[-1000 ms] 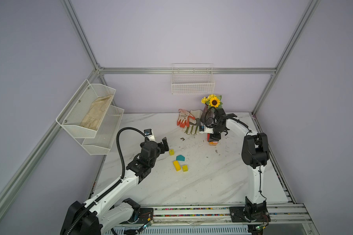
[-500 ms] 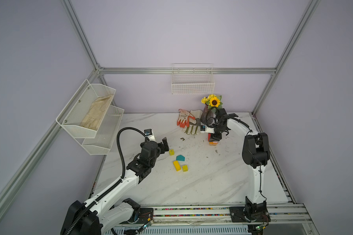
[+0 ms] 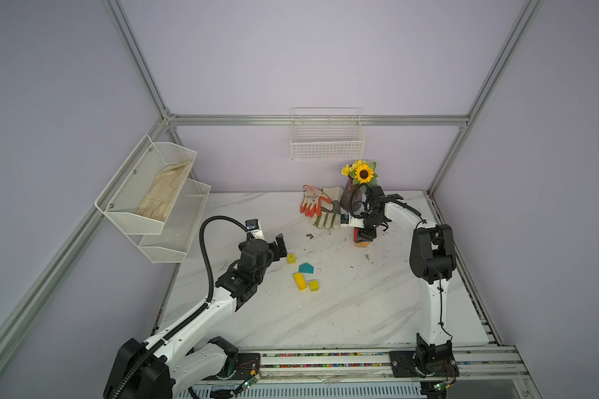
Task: Build the wood block tower
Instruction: 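Lower the red block onto the top of the stack with the right gripper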
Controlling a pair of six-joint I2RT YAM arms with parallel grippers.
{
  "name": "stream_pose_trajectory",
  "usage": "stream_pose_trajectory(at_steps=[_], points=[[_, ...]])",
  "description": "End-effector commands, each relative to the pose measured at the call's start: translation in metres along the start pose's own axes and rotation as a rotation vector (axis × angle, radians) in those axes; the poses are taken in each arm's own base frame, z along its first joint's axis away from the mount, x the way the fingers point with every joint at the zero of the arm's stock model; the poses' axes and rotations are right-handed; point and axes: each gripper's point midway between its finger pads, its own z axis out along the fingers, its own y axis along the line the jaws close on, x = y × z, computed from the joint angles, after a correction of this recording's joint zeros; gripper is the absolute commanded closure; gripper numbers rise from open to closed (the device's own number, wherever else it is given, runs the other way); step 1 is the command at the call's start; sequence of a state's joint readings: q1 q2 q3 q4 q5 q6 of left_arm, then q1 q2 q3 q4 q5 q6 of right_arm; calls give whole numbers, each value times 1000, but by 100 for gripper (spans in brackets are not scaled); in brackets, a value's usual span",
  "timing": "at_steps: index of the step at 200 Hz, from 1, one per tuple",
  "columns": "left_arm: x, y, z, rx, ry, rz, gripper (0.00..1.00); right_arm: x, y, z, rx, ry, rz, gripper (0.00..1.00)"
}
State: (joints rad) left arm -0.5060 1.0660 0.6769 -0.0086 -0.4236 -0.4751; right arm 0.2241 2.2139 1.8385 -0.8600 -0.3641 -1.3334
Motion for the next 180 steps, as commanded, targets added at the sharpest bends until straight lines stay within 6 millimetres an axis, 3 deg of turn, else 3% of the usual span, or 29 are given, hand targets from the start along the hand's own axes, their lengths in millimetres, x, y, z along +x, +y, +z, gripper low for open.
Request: stream_pose_trajectory(at_steps=[1,73,108,180], points=[[-13,-4,0,12,-41,-2,0,5,3,3,-30,1,17,93],[-11,-4,2,9,-37,0,0,11,1,5,-23,13,26,82],[-11,-4,2,10,-36,0,0,13,-1,4,-1,22,22,68],[-11,-4,2,11,-35,0,0,10,-3,-1,13,7,21,55]])
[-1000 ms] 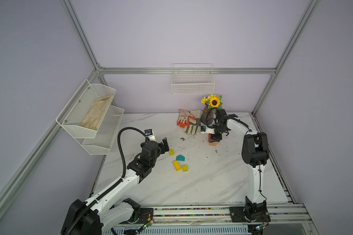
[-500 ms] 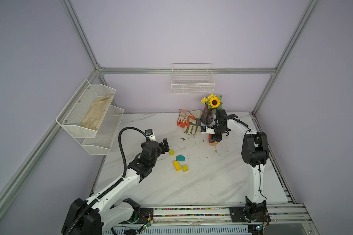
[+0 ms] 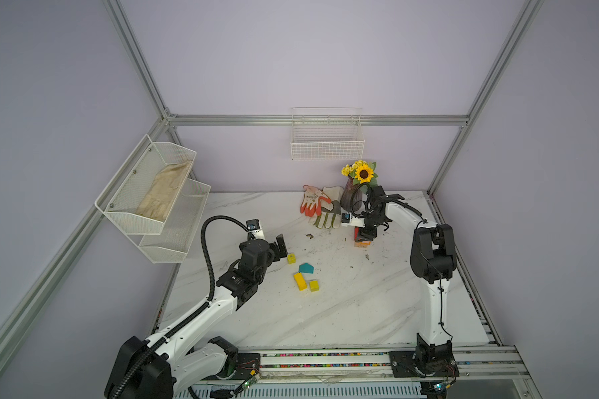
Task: Build the wood block tower
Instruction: 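Lower the red block onto the top of the stack with the right gripper, then open the right gripper and lift it away from the red block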
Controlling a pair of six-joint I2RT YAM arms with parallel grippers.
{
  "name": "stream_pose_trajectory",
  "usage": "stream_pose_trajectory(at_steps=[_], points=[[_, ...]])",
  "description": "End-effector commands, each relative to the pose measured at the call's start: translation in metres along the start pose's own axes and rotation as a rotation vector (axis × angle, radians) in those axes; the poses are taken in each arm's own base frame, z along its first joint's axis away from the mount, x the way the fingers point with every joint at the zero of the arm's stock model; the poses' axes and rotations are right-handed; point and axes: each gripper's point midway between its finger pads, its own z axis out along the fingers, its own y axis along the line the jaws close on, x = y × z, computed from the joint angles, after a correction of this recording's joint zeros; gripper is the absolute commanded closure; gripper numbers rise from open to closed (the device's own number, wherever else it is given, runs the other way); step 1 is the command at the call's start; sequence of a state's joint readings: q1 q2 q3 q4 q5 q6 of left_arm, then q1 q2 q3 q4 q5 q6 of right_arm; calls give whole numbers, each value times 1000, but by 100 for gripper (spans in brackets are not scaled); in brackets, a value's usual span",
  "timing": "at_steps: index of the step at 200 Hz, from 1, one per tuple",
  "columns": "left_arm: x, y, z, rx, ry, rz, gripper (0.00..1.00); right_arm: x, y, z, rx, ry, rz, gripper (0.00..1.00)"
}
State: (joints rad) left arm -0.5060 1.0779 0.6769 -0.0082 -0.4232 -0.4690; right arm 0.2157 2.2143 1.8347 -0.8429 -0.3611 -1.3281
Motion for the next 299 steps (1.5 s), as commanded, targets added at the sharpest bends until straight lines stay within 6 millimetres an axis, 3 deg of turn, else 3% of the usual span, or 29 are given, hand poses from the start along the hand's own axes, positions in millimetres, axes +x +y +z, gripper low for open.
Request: stream_pose_trajectory(at_steps=[1,65,76,146,166,216,257,280,299], points=[[-14,-4,-1,15,-44,-10,1,6,2,-1,-3,6,12,55],[-14,-4,-1,15,-43,-10,0,2,-2,-9,19,-24,16,42],[-14,-5,-1,15,-45,-11,0,2,-2,-11,20,-28,17,32],[-13,-5,0,17,-42,-10,0,0,-4,-16,30,-40,19,29],[-13,-5,0,18,-42,-10,0,-14,-8,-26,45,-102,6,25],[-14,-2,0,1,-50,-36,0,-68,-32,-88,183,-370,22,26],[-19,4,-5,-22,-68,-70,1,-102,-58,-172,453,-613,188,25],[-20,-7,-7,33,-47,-39,0,-121,-49,-229,569,-854,289,26],[-19,-23,-7,121,-28,-8,0,-122,-36,-260,608,-1060,426,33]])
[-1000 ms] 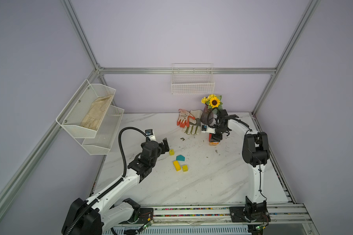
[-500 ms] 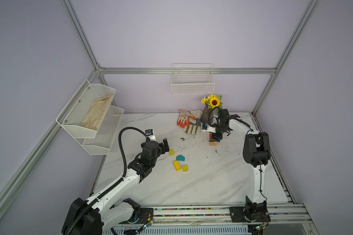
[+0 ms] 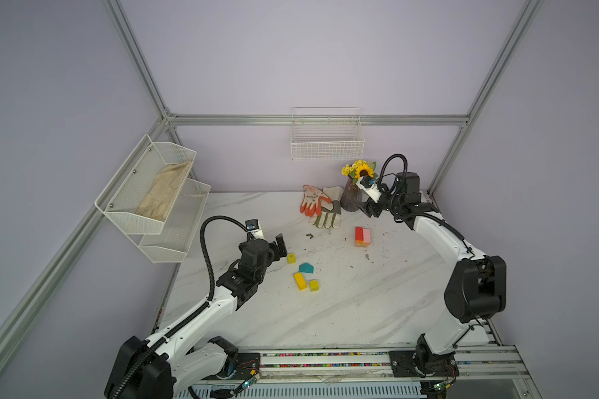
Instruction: Build the wood block tower
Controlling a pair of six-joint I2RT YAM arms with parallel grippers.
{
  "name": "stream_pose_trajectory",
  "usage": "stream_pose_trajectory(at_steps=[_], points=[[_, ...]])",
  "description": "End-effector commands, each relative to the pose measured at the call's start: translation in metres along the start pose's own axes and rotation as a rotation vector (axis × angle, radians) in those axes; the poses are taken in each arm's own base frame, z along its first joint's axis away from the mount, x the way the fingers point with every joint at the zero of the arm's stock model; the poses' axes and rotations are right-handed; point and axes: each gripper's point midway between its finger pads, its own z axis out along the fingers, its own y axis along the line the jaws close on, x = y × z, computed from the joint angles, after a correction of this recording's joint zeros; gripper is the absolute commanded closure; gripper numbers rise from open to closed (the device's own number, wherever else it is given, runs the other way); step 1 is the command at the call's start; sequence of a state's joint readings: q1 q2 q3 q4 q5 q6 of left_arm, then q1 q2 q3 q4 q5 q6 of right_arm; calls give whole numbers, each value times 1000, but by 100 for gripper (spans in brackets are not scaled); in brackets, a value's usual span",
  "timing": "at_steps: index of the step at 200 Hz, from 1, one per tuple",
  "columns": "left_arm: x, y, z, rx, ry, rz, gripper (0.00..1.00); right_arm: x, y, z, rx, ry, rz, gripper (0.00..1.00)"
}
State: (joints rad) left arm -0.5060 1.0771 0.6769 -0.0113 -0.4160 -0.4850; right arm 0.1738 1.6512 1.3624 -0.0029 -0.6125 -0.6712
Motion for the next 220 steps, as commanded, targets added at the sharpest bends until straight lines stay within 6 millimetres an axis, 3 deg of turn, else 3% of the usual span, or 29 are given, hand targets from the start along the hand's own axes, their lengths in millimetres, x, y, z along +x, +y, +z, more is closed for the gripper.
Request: stream_pose_trajectory(at_steps=[1,12,24,49,58,64,80,107,113,134,160,180,198,220], points=[[-19,-24,-7,121,-31,9,0,-53,-14,-29,110,-316,253,33],[-19,-32,-8,161,-20,12,0,-56,-21,-45,178,-390,400,33],[-17,-37,-7,177,-3,5,1,-40,-25,-55,246,-405,571,38],[-13,-51,-6,228,44,-12,2,21,-31,-68,440,-301,903,50],[-10,-57,-3,240,62,-15,2,43,-29,-73,499,-268,949,50],[-7,-60,1,242,78,-14,2,46,-27,-86,541,-281,954,50],[0,-70,16,227,122,-31,3,80,-26,-110,701,-255,1009,52],[0,-97,41,219,207,-39,6,148,-19,-141,918,-213,1154,74],[13,-103,54,210,240,-26,6,158,-15,-143,932,-221,1188,77],[29,-126,80,220,271,-17,6,183,0,-144,931,-232,1270,76],[58,-156,116,266,370,-54,7,192,9,-128,858,-222,1319,76],[79,-177,137,303,421,-84,8,210,13,-112,845,-161,1333,99],[96,-187,154,309,466,-89,8,225,19,-91,789,-94,1342,100],[100,-191,166,297,476,-79,8,229,24,-72,711,-53,1329,100]])
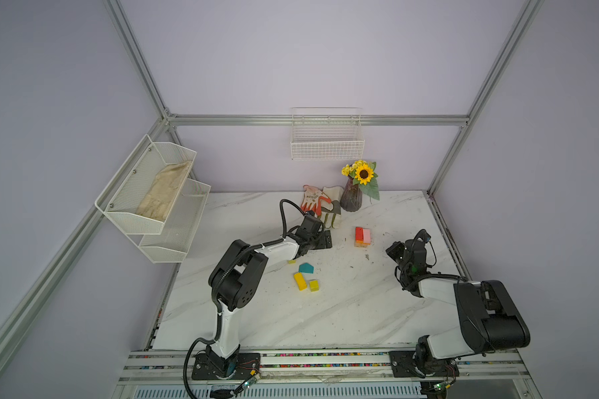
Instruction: Build the wood block tower
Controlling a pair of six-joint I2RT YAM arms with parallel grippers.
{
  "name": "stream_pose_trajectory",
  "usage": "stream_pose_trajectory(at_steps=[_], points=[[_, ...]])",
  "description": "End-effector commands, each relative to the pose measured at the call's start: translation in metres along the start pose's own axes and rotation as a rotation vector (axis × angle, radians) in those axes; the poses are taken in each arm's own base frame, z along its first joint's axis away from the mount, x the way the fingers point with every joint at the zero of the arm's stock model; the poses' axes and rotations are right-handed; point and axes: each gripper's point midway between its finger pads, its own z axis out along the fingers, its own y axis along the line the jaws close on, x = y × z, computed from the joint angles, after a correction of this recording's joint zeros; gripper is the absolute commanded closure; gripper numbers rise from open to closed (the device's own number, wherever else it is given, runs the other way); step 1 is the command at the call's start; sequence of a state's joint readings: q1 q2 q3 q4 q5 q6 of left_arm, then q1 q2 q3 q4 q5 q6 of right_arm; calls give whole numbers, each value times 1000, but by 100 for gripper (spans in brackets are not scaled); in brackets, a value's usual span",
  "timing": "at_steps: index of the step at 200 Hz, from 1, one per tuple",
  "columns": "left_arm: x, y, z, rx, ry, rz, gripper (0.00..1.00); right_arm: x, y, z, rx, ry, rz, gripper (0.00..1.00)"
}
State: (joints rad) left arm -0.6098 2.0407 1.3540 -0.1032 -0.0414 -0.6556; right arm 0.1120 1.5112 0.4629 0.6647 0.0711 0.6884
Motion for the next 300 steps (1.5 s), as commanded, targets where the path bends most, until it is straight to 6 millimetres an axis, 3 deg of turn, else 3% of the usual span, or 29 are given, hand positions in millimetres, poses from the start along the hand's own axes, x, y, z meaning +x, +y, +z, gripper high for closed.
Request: stream_pose_trajectory(at_steps=[1,70,154,213,242,265,300], points=[[-42,-39,-8,94,-66,-26,8,-1,23,11,-100,18,-6,100],[-39,-50,24,115,8,-8,8,14,20,30,-85,85,-40,100],[-22,-64,65,164,117,-14,9,36,31,55,-132,210,-98,100],[-14,-66,56,120,112,15,13,32,21,48,-85,186,-75,100],[-17,-62,49,48,76,54,20,34,20,45,-81,187,-78,100],[-15,-64,51,37,77,76,29,39,22,48,-97,214,-82,100],[-12,-72,60,49,92,91,31,43,24,49,-111,233,-90,100]])
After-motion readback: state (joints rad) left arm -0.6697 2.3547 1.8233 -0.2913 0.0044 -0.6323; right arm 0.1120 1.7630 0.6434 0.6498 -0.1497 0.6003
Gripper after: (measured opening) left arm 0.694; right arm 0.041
